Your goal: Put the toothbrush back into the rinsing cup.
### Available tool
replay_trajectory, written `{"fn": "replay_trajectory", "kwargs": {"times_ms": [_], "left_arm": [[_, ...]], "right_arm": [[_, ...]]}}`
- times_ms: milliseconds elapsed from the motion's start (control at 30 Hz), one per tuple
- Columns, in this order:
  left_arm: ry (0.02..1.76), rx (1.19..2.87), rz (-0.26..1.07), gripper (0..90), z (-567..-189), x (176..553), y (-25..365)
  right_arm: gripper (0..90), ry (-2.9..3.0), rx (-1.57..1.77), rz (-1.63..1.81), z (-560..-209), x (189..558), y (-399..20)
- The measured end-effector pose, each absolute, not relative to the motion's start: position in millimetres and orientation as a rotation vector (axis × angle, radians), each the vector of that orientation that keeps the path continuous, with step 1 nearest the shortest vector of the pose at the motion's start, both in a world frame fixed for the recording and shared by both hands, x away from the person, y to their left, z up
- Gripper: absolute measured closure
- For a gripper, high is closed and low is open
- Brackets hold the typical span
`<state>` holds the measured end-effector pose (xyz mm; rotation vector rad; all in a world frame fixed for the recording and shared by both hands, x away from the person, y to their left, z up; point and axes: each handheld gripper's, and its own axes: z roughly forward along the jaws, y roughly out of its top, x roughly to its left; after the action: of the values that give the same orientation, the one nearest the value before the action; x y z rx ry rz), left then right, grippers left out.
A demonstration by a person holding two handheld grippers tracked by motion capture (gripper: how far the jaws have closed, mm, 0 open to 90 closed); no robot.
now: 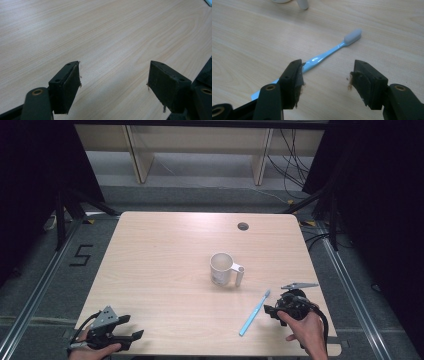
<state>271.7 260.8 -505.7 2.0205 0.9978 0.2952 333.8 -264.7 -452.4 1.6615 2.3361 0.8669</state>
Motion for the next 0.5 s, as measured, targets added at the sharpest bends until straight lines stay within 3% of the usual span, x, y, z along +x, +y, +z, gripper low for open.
{"fn": "replay_trajectory", "kwargs": {"times_ms": [500], "left_arm": [[0.999,2.025,0.291,25.1,-504.8,271.5,260.8]], "right_arm": [[42.3,2.403,1.614,0.769,-457.5,348.9,-249.8]]}}
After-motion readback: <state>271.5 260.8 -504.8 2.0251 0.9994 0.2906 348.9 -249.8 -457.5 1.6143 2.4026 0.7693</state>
